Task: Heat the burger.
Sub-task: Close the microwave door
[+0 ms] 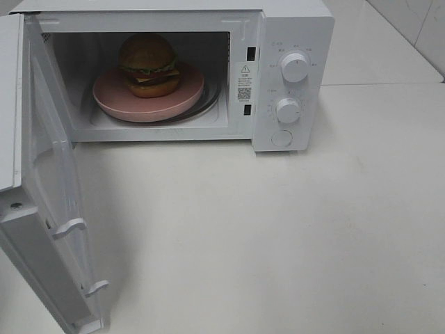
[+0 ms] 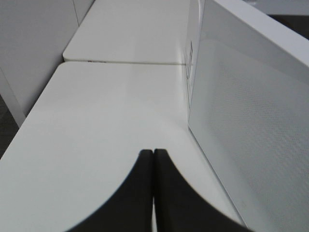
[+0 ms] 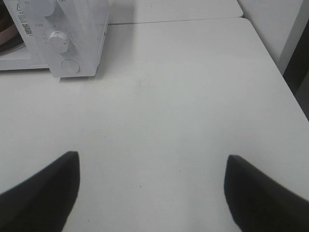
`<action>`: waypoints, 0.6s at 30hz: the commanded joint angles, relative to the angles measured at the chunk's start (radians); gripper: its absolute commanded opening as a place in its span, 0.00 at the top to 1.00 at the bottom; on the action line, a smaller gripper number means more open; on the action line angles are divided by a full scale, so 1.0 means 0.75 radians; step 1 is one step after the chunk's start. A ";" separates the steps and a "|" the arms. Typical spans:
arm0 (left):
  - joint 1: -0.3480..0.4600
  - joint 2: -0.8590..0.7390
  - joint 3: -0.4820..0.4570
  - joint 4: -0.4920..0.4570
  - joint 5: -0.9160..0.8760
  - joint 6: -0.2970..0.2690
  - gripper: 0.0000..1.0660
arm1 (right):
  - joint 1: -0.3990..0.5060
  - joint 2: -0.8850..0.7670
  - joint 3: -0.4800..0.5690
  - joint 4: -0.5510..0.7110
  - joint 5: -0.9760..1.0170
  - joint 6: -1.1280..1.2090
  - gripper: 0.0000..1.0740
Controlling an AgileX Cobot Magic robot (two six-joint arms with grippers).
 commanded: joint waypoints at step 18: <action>-0.008 0.479 0.244 0.092 -0.960 -0.097 1.00 | -0.011 -0.033 0.001 -0.008 -0.013 0.007 0.29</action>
